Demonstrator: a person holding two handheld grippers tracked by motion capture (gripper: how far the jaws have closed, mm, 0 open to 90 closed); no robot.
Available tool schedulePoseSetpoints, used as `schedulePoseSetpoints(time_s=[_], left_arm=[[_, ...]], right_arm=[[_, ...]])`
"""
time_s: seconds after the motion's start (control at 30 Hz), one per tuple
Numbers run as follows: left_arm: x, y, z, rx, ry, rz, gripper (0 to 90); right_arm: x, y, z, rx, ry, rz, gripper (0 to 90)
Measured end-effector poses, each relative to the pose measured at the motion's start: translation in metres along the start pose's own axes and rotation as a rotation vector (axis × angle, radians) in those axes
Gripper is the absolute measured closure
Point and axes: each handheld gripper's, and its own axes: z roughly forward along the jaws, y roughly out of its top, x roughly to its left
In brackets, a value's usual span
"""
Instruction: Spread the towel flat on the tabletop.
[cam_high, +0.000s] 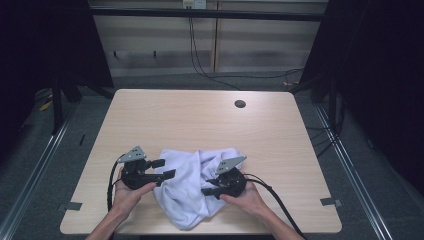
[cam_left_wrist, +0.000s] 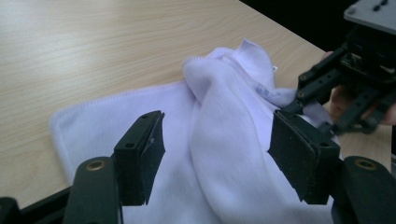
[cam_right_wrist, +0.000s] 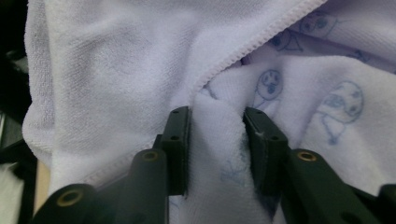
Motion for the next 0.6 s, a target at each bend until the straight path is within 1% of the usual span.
schedulePoseSetpoints(time_s=[0.03, 0.07, 0.13, 0.17, 0.2, 0.23, 0.27, 0.3, 0.33, 0.37, 0.4, 0.43, 0.47, 0.5, 0.53, 0.57, 0.6], left_arm=[[0.0, 0.0, 0.0, -0.002, -0.004, 0.003, 35.0], [0.0, 0.001, 0.0, -0.008, 0.0, 0.001, 35.0], [0.002, 0.005, 0.002, -0.006, -0.005, 0.006, 35.3], [0.003, 0.008, 0.005, 0.003, -0.012, 0.011, 36.1], [0.003, 0.008, 0.005, 0.003, -0.012, 0.011, 37.5], [0.005, 0.011, 0.014, 0.026, -0.054, 0.031, 44.8], [0.006, 0.012, 0.019, 0.051, -0.064, 0.05, 50.9], [0.006, 0.014, 0.024, 0.061, -0.046, 0.065, 52.0], [0.006, 0.014, 0.024, 0.061, -0.046, 0.065, 50.9], [0.008, 0.015, 0.032, 0.068, -0.046, 0.05, 49.1], [0.008, 0.015, 0.032, 0.068, -0.046, 0.05, 47.6], [0.012, 0.012, 0.039, 0.093, -0.06, 0.02, 43.6], [0.013, 0.01, 0.042, 0.114, -0.067, 0.015, 40.5], [0.014, 0.009, 0.044, 0.131, -0.082, 0.018, 38.5], [0.014, 0.009, 0.044, 0.131, -0.082, 0.018, 37.8], [0.014, 0.006, 0.048, 0.162, -0.097, 0.02, 36.2], [0.015, 0.004, 0.051, 0.175, -0.11, 0.02, 36.4]], right_arm=[[0.004, 0.002, -0.001, 0.005, -0.001, -0.007, 57.9], [0.005, 0.003, -0.004, -0.004, -0.005, -0.01, 56.3], [0.004, 0.007, -0.017, -0.04, -0.003, 0.005, 54.5], [0.002, 0.009, -0.024, -0.064, -0.007, 0.021, 54.5], [0.002, 0.009, -0.024, -0.064, -0.007, 0.021, 54.5], [-0.006, 0.011, -0.038, -0.106, -0.02, 0.06, 55.3], [-0.01, 0.011, -0.04, -0.114, -0.037, 0.073, 55.3], [-0.014, 0.01, -0.042, -0.121, -0.059, 0.084, 55.3], [-0.014, 0.01, -0.042, -0.121, -0.059, 0.084, 55.3], [-0.025, 0.01, -0.04, -0.12, -0.087, 0.111, 53.5], [-0.025, 0.01, -0.04, -0.12, -0.087, 0.111, 53.5], [-0.033, 0.01, -0.031, -0.092, -0.107, 0.113, 50.5], [-0.036, 0.01, -0.028, -0.091, -0.109, 0.119, 49.4], [-0.039, 0.01, -0.023, -0.088, -0.106, 0.122, 48.2], [-0.039, 0.01, -0.023, -0.088, -0.106, 0.122, 48.2], [-0.04, 0.011, -0.013, -0.047, -0.115, 0.109, 44.7], [-0.04, 0.01, -0.011, -0.038, -0.114, 0.113, 44.4]])
